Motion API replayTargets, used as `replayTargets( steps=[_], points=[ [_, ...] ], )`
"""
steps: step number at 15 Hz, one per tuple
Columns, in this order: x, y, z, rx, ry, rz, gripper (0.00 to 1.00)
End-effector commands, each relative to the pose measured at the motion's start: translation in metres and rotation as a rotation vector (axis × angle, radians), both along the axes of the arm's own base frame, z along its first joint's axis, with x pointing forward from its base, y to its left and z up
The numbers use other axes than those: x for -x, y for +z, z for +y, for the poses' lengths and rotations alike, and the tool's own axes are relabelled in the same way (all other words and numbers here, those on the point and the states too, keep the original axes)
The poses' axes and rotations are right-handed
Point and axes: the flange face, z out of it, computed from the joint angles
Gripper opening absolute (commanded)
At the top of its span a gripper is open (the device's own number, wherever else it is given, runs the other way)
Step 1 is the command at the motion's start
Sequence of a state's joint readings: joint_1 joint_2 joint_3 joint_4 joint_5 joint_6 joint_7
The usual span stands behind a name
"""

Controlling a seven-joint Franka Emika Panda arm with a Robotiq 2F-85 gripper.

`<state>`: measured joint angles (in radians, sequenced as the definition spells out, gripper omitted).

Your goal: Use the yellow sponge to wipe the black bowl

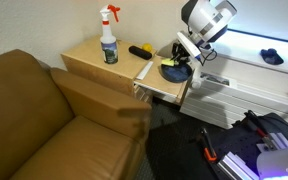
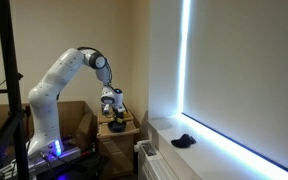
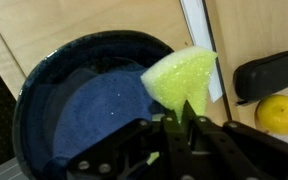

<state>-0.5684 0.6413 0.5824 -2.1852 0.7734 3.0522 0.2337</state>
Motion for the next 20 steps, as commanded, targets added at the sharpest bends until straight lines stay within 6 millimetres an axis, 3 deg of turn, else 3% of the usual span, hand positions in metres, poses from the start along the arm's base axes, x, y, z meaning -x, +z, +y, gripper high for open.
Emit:
replayTargets(
  steps=[1, 6, 9, 16, 17, 20],
  points=[
    [0.015, -0.030, -0.010, -0.007, 0.014, 0.027, 0.03],
    [0.032, -0.076, -0.009, 0.055, 0.046, 0.033, 0.03],
    [0.037, -0.089, -0.006, 0.140, 0.064, 0.010, 0.03],
    [0.040, -0.076, 0.004, 0.482, 0.129, -0.083, 0.03],
    [0.024, -0.060, -0.002, 0.520, 0.135, -0.093, 0.03],
    [0.016, -0.049, -0.015, 0.663, 0.155, -0.102, 0.03]
  ],
)
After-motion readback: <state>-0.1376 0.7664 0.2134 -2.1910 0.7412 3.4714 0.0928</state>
